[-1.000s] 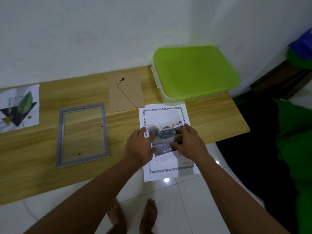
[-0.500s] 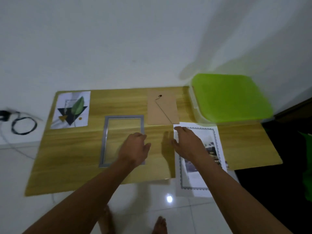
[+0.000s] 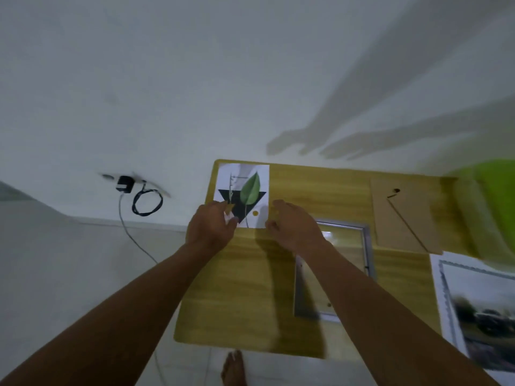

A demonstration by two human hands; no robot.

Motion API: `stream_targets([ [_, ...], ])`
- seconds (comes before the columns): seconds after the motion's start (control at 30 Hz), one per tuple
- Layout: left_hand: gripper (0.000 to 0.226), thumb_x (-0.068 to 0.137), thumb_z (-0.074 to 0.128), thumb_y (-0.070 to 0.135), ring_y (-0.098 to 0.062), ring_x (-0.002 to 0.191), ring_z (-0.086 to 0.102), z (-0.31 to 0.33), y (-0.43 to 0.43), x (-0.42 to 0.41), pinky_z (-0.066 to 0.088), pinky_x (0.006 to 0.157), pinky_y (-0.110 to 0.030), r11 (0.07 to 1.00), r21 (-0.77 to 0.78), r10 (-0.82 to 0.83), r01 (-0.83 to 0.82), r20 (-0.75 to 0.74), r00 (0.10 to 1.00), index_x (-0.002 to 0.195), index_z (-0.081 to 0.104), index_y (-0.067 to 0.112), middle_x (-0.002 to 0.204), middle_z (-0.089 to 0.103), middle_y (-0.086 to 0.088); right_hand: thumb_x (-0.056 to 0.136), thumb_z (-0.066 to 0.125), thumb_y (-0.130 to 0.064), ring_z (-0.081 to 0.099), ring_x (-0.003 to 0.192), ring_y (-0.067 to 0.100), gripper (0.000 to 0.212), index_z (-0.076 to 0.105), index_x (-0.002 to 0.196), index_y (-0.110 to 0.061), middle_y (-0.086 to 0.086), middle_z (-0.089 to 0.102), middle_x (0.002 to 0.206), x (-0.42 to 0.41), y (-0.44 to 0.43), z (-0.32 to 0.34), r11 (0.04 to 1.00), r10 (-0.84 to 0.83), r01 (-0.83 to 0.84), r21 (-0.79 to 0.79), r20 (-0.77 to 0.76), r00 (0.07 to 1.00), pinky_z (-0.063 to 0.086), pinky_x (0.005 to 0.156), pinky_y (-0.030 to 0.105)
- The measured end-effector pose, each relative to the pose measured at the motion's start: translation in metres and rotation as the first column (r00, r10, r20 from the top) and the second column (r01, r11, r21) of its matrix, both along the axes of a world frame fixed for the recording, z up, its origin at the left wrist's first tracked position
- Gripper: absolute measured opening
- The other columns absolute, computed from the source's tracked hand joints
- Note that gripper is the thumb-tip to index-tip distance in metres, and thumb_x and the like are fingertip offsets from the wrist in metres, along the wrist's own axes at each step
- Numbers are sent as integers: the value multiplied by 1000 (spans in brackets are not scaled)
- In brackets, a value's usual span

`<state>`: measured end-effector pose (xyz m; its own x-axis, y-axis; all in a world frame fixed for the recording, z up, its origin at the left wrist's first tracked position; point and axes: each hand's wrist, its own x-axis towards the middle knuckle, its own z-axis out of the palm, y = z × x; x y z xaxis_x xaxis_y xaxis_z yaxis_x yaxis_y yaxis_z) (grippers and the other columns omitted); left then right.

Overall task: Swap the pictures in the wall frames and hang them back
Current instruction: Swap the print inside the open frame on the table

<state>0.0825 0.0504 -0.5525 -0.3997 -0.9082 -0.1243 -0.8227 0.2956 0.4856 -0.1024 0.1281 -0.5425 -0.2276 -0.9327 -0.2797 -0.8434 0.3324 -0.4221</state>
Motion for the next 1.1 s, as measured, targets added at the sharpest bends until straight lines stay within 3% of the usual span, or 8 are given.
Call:
stream_targets([
  [0.2,56,89,63,36,-33,127,44,-33,-44,16,44,97,-42,999,35,28,-31,82,996,135,49,8,140,48,-13,97,52,-35,28,143,29,56,35,146,-13,12,34,152,36,-45,-38,999,-26,27,37,-28,999,31,116,43],
  [0.33,44,85,70,30,-29,112,57,-50,-53,20,45,86,-32,992,87,94,-92,-27,995,122,57,9,119,61,-9,96,52,-37,25,143,32,55,36,144,-14,14,34,150,52,-53,-49,999,-27,30,44,-59,998,25,117,50],
  [0.47,67,80,76,15,-30,119,56,-46,-60,25,44,92,-32,976,144,183,-165,-126,975,139,48,3,128,60,-15,95,56,-34,19,147,27,62,31,148,-13,11,29,156,61,-57,-45,999,-36,36,25,10,999,16,121,48],
  [0.57,52,76,74,4,-26,101,66,-43,-69,32,51,80,-30,968,153,226,-201,-176,958,125,60,7,111,68,-10,96,58,-28,19,148,27,60,32,149,-14,9,28,158,67,-62,-40,998,-57,55,23,55,997,16,121,43],
  [0.7,57,82,68,5,-20,96,66,-29,-82,35,46,82,-22,937,233,310,-259,-220,925,136,54,11,113,68,-5,97,57,-30,16,149,30,55,36,147,-16,9,26,159,76,-66,-38,997,-78,76,22,88,993,19,121,45],
  [0.93,49,74,62,7,-25,89,69,-5,-99,31,59,83,-46,812,546,460,-208,-378,803,121,68,21,104,72,-8,81,44,-80,49,128,18,80,35,144,-31,-8,47,144,93,-66,-33,994,-56,75,-79,218,974,48,99,45],
  [1.0,51,69,65,9,-27,86,70,2,-98,26,60,77,-47,784,595,484,-178,-405,776,118,69,20,110,70,-12,85,51,-70,53,123,17,72,37,143,-31,-8,53,140,93,-64,-29,988,-12,38,-148,171,985,50,93,40],
  [1.1,40,76,67,4,-26,84,71,14,-94,16,61,74,-43,753,643,520,-135,-458,721,115,69,13,104,70,-14,99,52,-31,65,92,20,35,54,134,-26,-1,70,105,86,-59,-20,939,8,-12,-344,-15,1000,44,67,27],
])
